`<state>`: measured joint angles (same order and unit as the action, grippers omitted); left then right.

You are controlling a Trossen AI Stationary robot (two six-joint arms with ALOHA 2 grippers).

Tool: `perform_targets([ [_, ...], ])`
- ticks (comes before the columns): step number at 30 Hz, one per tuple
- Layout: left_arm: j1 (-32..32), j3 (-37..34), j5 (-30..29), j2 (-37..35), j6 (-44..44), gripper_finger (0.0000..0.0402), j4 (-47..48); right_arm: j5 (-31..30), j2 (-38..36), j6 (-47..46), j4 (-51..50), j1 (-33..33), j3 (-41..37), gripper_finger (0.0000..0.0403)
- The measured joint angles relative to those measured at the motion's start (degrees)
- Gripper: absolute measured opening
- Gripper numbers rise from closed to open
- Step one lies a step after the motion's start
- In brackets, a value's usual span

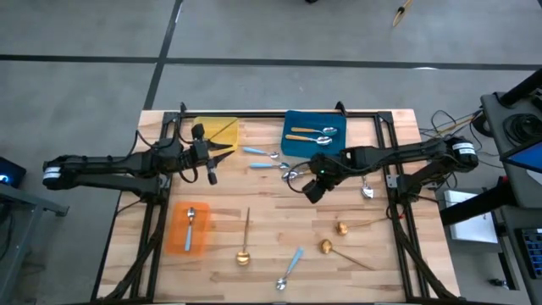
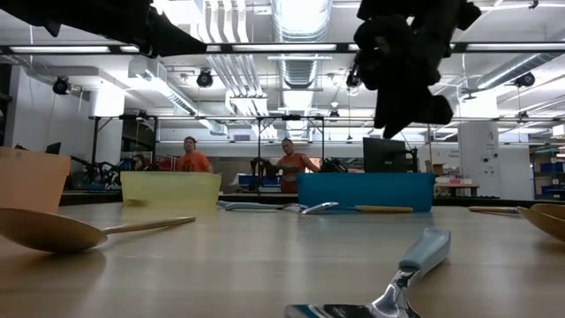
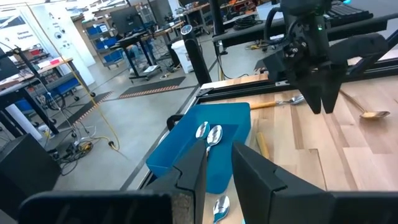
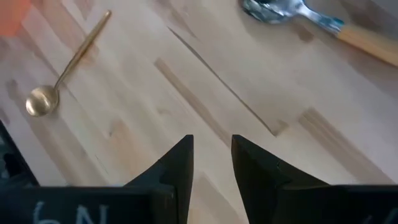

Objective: Sort silverware by color (type)
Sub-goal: Put the blue spoon into the orange bin

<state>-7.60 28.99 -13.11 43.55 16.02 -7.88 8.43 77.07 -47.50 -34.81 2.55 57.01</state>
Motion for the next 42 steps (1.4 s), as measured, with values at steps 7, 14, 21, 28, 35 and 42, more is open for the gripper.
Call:
perform_targets([
  [7,0.00,0.00,-0.02,0.07,1.18,0.0058,-0.59,-0.10,3.73,4.46,5.18,1.22,0.00,0.0097],
  [14,0.00,0.00,-0.01,0.19,1.48,0.0058,-0.69,-4.11,7.98,13.96,6.24,2.61,3.87,0.0096],
  [21,0.00,0.00,-0.02,0.35,1.54,0.0058,-0.72,-11.72,14.74,29.75,2.57,2.86,14.51,0.0097],
  [28,0.00,0.00,-0.02,0.35,1.52,0.0058,-0.72,-14.01,22.86,44.44,-7.38,2.72,24.74,0.0088],
  [35,0.00,0.00,-0.02,0.42,1.52,0.0058,-0.72,-14.29,26.34,51.14,-15.53,1.46,28.57,0.0083],
  [42,0.00,0.00,-0.02,0.42,1.52,0.0058,-0.72,-15.99,26.93,51.79,-11.97,1.47,28.85,0.0084],
])
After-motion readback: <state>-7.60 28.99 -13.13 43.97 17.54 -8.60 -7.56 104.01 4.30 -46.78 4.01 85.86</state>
